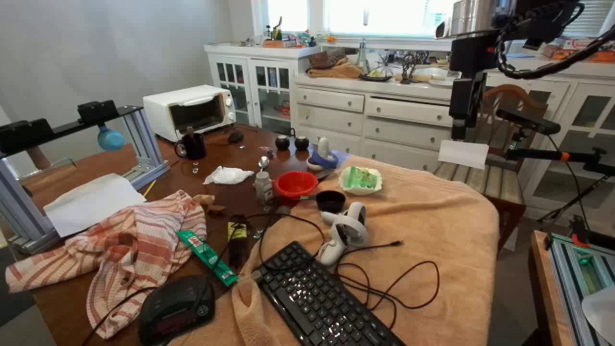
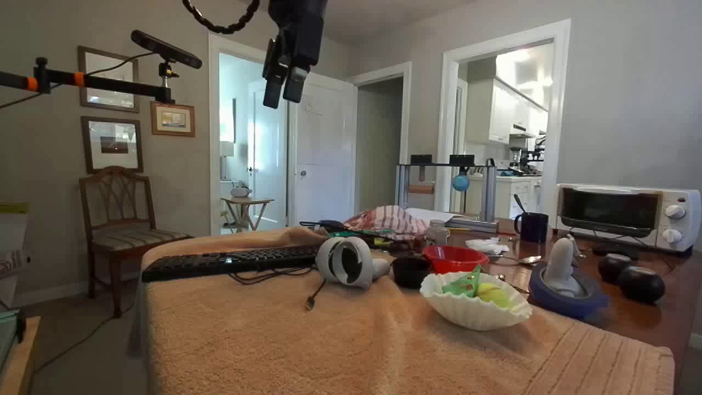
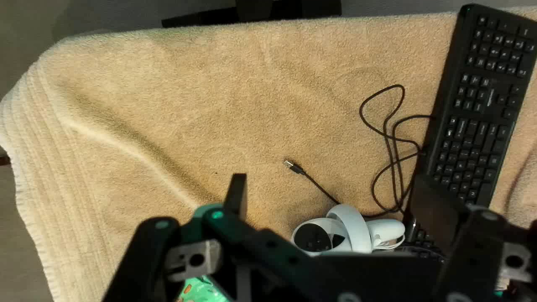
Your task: Pour contents of the black pot into the orange bowl
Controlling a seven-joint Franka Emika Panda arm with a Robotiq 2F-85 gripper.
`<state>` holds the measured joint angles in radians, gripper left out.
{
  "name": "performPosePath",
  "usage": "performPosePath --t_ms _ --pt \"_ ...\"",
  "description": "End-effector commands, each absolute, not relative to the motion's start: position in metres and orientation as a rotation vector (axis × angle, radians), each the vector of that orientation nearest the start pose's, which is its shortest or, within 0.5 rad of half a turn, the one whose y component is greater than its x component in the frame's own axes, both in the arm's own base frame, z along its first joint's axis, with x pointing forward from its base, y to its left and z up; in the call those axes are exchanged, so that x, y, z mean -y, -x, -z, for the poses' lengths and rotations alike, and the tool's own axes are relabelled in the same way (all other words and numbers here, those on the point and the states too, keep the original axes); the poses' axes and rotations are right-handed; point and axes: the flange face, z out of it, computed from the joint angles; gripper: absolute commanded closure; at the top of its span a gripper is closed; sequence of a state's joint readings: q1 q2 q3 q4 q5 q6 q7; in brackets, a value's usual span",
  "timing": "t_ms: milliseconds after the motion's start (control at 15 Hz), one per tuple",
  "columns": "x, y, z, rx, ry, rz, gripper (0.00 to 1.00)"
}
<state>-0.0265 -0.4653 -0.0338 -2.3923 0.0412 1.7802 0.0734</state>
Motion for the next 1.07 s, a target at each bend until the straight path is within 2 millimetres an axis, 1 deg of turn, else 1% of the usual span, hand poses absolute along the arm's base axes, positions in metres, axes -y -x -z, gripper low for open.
performPosePath --t_ms 0,333,400,533,667,800,1000 --pt "0.021 -0.392 -0.478 -0.216 3.072 -0.229 0.00" --pt "0.021 -0.392 -0.478 -0.216 3.072 -0.229 0.00" --pt "0.021 -0.395 -0.477 -0.290 3.079 -0.206 0.00" --pt "0.025 -0.407 -0.478 -0.496 3.036 -0.128 0.00" --pt "0.029 -0.420 -0.478 -0.626 3.016 -0.014 0.00" --pt "0.032 -0.433 -0.474 -0.767 2.974 0.086 0.00" --pt "0.040 -0.453 -0.460 -0.982 2.888 0.183 0.00"
